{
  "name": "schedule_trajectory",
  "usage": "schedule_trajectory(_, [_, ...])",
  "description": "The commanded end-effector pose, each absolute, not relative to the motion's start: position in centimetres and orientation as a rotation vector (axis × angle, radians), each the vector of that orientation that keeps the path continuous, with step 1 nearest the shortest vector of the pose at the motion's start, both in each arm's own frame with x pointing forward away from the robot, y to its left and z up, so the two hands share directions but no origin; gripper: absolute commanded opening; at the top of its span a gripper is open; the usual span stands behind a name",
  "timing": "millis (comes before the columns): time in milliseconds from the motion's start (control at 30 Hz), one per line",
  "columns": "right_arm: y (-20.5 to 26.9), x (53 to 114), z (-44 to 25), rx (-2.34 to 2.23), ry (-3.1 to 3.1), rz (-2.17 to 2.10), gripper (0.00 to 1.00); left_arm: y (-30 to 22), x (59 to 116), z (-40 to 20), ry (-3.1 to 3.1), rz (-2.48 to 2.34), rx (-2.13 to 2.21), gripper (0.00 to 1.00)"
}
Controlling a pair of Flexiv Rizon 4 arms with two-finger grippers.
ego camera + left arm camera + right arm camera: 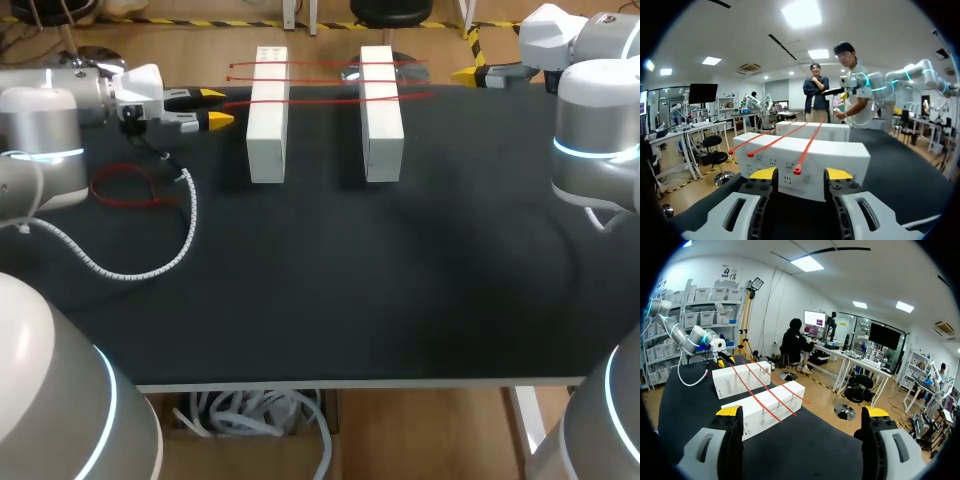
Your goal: Grab the tape and strap the tape.
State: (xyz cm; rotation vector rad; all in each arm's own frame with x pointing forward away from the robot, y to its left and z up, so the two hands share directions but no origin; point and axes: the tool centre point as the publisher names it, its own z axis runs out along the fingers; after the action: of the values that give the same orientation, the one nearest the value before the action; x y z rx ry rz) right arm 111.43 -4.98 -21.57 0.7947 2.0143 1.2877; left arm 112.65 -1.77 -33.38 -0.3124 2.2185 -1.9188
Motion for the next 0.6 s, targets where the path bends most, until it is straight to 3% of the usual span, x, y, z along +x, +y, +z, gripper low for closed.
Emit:
schedule_trajectory(33, [-4.98, 111.42, -21.59, 0.794, 2.014, 1.288, 1.0, -1.59, 112.48, -33.17, 2.21, -1.944, -0.301, 0.34])
schedule_trajectory(267, [-4.98, 111.42, -21.59, 0.794, 2.014, 1.288, 1.0, -1.88, 112.24, -33.15, 2.215, -1.949, -0.282, 0.4])
schedule_trajectory(600, [-4.98, 111.42, -21.59, 0.794, 2.014, 1.288, 1.0, -2.47, 112.02, -33.36, 2.232, -1.961, -0.239, 0.4])
